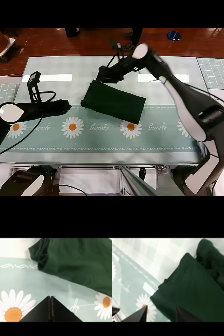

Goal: Fold the shirts.

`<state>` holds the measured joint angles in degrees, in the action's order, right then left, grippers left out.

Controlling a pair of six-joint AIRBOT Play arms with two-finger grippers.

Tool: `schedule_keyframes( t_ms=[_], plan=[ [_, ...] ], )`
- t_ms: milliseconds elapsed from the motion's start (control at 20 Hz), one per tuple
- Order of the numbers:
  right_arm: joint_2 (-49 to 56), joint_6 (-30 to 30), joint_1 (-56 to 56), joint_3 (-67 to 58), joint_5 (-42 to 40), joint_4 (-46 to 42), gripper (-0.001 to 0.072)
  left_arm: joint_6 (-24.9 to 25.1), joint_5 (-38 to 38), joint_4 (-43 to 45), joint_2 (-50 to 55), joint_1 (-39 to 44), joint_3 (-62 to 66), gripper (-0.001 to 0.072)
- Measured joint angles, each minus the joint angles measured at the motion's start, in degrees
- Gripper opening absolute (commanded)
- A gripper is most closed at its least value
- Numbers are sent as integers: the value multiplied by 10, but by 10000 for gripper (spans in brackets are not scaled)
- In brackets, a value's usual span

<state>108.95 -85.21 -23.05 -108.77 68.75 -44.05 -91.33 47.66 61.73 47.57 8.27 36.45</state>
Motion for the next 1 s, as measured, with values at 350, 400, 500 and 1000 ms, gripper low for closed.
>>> schedule_keyframes(
  t_ms=[350,400,500,1000],
  plan=[
    [-240,-11,175,71,140,-212,413,0,-4,0,22,0,0,24],
    [-290,-20,196,123,124,-245,412,0,-4,0,24,0,0,25],
    [-400,-52,232,262,62,-293,412,0,-8,0,27,0,0,24],
    [-576,-166,262,803,-247,-160,412,0,-12,-13,30,0,0,24]
  ],
)
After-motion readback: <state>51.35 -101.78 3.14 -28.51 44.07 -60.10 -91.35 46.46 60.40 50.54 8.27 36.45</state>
